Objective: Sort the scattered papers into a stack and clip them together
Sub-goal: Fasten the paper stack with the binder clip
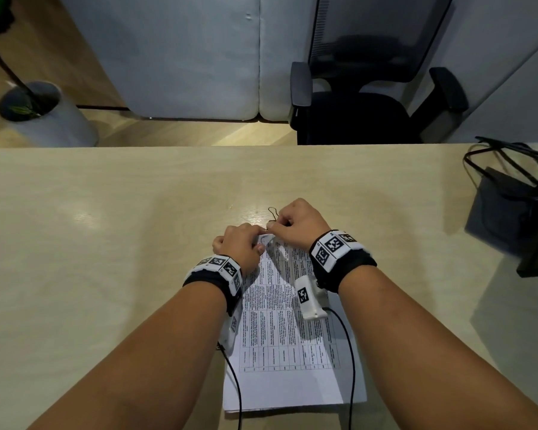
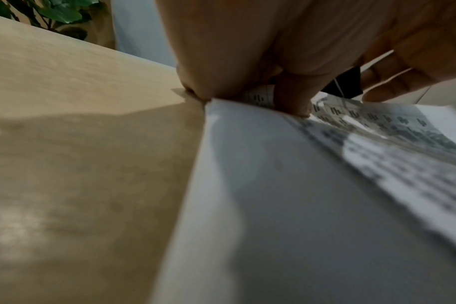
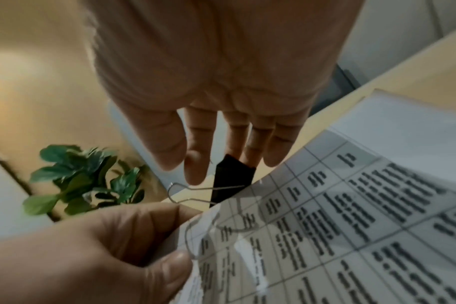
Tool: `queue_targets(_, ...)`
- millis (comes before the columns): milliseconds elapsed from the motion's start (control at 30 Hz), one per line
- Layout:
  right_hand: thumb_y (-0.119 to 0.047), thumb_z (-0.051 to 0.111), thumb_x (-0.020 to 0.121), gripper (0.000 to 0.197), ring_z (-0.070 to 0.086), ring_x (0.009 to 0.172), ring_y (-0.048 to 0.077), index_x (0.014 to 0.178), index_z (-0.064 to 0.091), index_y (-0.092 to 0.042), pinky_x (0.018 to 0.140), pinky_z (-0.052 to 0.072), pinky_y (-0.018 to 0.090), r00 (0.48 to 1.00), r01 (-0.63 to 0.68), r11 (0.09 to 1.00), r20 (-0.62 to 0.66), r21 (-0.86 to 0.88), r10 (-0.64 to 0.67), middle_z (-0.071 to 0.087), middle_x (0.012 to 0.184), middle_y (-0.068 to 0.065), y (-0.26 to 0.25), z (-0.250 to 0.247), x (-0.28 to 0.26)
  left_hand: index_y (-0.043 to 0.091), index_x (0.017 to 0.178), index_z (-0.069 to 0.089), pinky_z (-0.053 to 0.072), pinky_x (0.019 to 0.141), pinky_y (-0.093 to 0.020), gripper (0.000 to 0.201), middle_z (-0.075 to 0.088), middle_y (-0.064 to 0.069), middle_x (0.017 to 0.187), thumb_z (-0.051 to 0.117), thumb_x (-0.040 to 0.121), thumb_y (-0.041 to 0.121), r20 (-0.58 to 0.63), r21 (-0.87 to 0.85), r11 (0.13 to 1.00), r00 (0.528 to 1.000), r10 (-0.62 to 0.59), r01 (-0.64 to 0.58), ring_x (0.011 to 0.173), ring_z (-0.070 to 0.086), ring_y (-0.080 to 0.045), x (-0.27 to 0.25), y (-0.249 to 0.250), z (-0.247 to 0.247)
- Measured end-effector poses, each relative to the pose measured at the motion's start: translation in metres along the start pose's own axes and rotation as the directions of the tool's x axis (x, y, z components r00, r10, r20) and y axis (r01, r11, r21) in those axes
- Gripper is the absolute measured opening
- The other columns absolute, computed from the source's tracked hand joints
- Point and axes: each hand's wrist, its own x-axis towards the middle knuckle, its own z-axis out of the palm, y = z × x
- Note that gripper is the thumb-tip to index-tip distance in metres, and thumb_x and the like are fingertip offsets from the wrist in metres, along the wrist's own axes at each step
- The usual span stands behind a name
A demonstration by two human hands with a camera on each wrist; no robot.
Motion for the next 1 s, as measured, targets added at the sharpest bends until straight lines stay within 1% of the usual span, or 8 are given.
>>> queue_targets(67,-0.033,0.063,0.082,0.025,0.055,0.069,0.017,0.066,0.063,-0.014,0.061,0.043,0.027,1.0,0.025,0.992,0.006,-0.121,-0.025,0.058,0.079,0.005,-0.002,0.002,0.0,0.036,0.114,0.059,0.03,0.091,-0.04,0.026,0.049,0.011,0.094,0.056,0.092,0.024,-0.005,0.006,1.0,1.0,0.001,-0.001,0.11,0.045,-0.019,0.0,0.0,0.001)
queue_targets(133,-0.035,0.064,0.081,0.017,0.056,0.085,0.019,0.084,0.061,-0.019,0.074,0.049,0.033,1.0,0.014,0.99,0.016,-0.142,-0.012,0.057,0.096,0.003,-0.003,0.004,-0.001,0.036,0.113,0.059,0.03,0.091,-0.04,0.025,0.051,0.011,0.094,0.056,0.091,0.024,-0.002,0.009,1.0,1.0,0.003,-0.003,0.11,0.045,-0.019,0.0,0.0,0.001)
queue_targets(300,-0.042,0.064,0.08,0.044,0.047,0.112,0.025,0.118,0.046,-0.026,0.091,0.046,0.043,0.994,0.081,0.977,0.088,-0.199,-0.064,0.05,0.119,0.002,-0.008,0.005,-0.006,0.03,0.105,0.061,0.028,0.087,-0.039,0.024,0.057,0.006,0.102,0.052,0.087,0.017,-0.012,-0.013,1.0,1.0,0.004,-0.004,0.109,0.046,-0.019,0.0,0.0,0.0)
queue_targets(467,-0.037,0.061,0.086,0.041,0.043,0.113,0.027,0.121,0.053,-0.017,0.092,0.045,0.042,0.983,0.16,0.912,0.147,-0.378,-0.112,0.046,0.121,0.006,-0.011,0.007,-0.007,0.032,0.108,0.062,0.024,0.083,-0.037,0.025,0.057,0.007,0.103,0.052,0.088,0.02,-0.014,-0.003,1.0,1.0,0.006,-0.006,0.11,0.046,-0.02,0.0,-0.001,0.001)
queue_targets(667,-0.033,0.054,0.092,0.027,0.043,0.113,0.029,0.108,0.066,-0.014,0.083,0.05,0.042,0.986,0.16,0.871,0.116,-0.464,-0.119,0.04,0.125,0.01,-0.008,0.011,-0.011,0.036,0.11,0.06,0.028,0.089,-0.04,0.026,0.056,0.009,0.102,0.052,0.089,0.021,-0.003,0.001,1.0,1.0,-0.001,0.001,0.11,0.045,-0.019,0.001,-0.002,0.003)
queue_targets(733,-0.03,0.054,0.093,0.035,0.043,0.116,0.029,0.126,0.056,-0.021,0.084,0.049,0.04,0.982,0.191,0.867,0.099,-0.459,-0.164,0.041,0.128,0.011,-0.007,0.007,-0.013,0.034,0.106,0.06,0.028,0.087,-0.04,0.023,0.052,0.01,0.095,0.052,0.089,0.021,-0.003,0.004,1.0,1.0,0.003,-0.003,0.108,0.045,-0.019,0.002,-0.002,0.003)
queue_targets(833,-0.026,0.058,0.091,0.068,0.05,0.11,0.024,0.147,0.02,-0.022,0.086,0.05,0.038,0.992,0.126,0.916,0.043,-0.381,-0.118,0.043,0.128,0.009,-0.007,-0.003,-0.009,0.035,0.108,0.061,0.029,0.09,-0.041,0.022,0.053,0.012,0.099,0.055,0.09,0.023,-0.001,0.021,1.0,1.0,0.005,-0.005,0.112,0.045,-0.017,0.002,-0.001,0.002)
queue_targets(1000,-0.019,0.053,0.095,0.049,0.055,0.111,0.022,0.14,0.036,-0.015,0.093,0.048,0.036,0.999,0.054,0.963,0.01,-0.264,-0.054,0.045,0.131,0.006,-0.007,-0.018,-0.003,0.039,0.109,0.061,0.028,0.094,-0.042,0.024,0.057,0.013,0.108,0.058,0.09,0.024,0.0,-0.003,1.0,1.0,-0.005,0.005,0.115,0.044,-0.016,0.003,-0.001,0.001)
